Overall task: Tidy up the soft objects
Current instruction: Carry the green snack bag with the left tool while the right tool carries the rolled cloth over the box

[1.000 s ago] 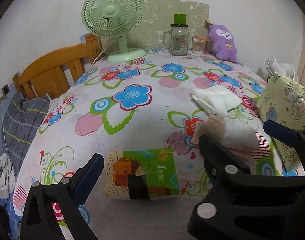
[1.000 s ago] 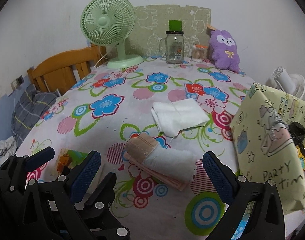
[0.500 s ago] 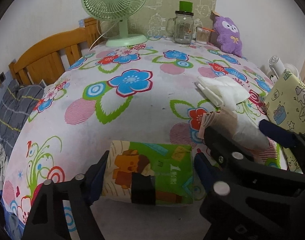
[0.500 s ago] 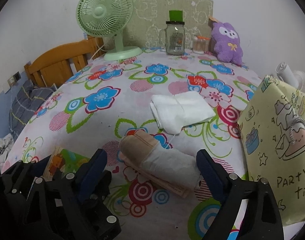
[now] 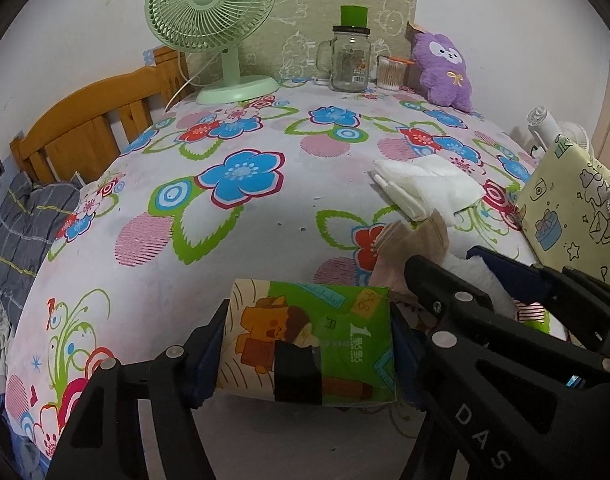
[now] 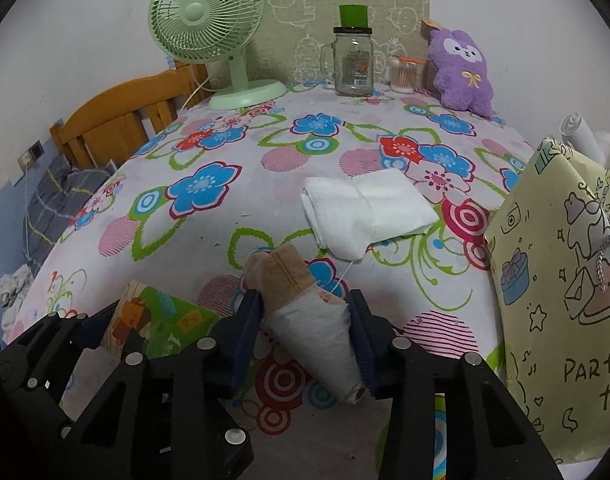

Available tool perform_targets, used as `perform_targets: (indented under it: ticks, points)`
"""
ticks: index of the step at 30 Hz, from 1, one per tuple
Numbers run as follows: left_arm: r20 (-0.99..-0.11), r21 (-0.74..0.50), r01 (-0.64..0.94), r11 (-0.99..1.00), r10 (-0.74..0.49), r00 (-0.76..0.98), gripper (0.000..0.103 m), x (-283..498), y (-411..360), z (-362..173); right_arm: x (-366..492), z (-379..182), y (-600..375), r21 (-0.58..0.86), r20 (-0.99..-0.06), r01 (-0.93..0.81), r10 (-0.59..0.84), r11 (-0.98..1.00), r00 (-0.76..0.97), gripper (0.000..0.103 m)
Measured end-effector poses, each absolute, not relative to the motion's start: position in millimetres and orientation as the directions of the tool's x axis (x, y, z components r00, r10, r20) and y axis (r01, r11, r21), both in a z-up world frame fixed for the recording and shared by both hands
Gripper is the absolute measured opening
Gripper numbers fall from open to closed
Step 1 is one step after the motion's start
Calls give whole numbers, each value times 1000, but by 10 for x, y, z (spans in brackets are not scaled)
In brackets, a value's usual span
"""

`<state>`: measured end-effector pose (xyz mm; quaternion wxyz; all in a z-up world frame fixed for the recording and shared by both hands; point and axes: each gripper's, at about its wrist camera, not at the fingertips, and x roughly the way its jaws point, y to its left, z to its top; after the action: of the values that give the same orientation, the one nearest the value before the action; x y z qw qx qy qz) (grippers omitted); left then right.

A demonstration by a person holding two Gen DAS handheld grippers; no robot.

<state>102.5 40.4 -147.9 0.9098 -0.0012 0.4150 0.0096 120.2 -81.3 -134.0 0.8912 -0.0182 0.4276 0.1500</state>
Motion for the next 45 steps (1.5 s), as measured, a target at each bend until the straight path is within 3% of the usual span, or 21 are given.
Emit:
perform_targets:
  ticks: [9, 45]
  points:
    - [-743, 10, -8, 1000, 12, 670, 73, 982, 347, -1403, 1163, -1278, -874, 125, -759, -291, 280, 949, 587, 31]
    - [-624, 20, 33, 999, -13, 781, 73, 632, 44, -676, 756, -454, -1225, 108, -648, -259, 265, 960, 714, 31]
